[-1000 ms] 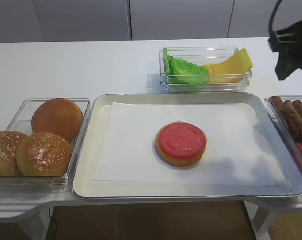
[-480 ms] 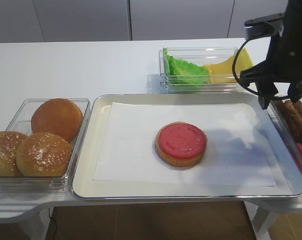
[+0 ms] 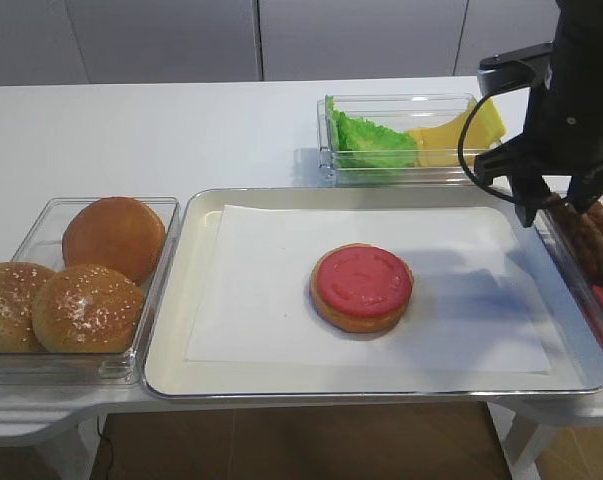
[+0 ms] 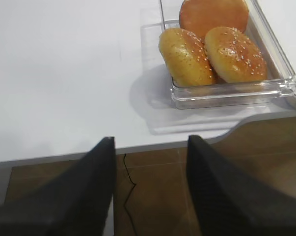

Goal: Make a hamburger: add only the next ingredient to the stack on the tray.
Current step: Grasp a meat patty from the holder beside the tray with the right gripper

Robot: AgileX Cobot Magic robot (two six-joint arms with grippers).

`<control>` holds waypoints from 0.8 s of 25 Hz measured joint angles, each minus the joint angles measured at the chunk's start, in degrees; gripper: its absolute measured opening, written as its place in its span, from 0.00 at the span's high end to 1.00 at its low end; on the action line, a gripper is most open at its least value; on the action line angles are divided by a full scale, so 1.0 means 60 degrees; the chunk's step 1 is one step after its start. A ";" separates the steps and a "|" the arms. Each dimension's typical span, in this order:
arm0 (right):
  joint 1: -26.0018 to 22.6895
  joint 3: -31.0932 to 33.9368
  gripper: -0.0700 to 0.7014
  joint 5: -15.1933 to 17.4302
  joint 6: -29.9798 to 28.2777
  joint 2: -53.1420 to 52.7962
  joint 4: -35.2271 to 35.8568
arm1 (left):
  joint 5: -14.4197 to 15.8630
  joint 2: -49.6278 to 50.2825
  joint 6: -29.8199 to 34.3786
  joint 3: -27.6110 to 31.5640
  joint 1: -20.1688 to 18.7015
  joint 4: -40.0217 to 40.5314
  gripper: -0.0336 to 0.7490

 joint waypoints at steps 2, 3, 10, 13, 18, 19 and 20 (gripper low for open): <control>0.0000 0.0000 0.41 0.0000 0.0000 0.0000 0.0000 | 0.0000 0.0000 0.0000 0.0000 0.0000 0.0000 0.51; 0.0000 0.0000 0.43 0.0000 0.0000 0.0000 0.0000 | 0.0000 0.0000 0.0000 0.0000 0.0000 0.0000 0.51; 0.0000 0.0000 0.56 0.0000 0.0000 0.0000 0.0000 | 0.0000 0.0000 0.0000 0.0000 0.0000 0.0000 0.51; 0.0000 0.0000 0.61 0.0000 0.0006 0.0000 -0.0033 | 0.0000 0.0000 0.0000 0.0000 0.0000 0.0000 0.51; 0.0000 0.0000 0.72 0.0018 0.0130 0.0000 -0.0108 | 0.0000 0.0000 0.0000 0.0000 0.0000 0.0000 0.51; 0.0000 0.0000 0.73 0.0033 0.0170 0.0000 -0.0133 | 0.0000 0.0000 0.0000 0.0000 0.0000 0.0000 0.51; 0.0000 0.0000 0.73 0.0033 0.0188 0.0000 -0.0131 | 0.0000 0.0000 0.0000 0.0000 0.0000 0.0000 0.51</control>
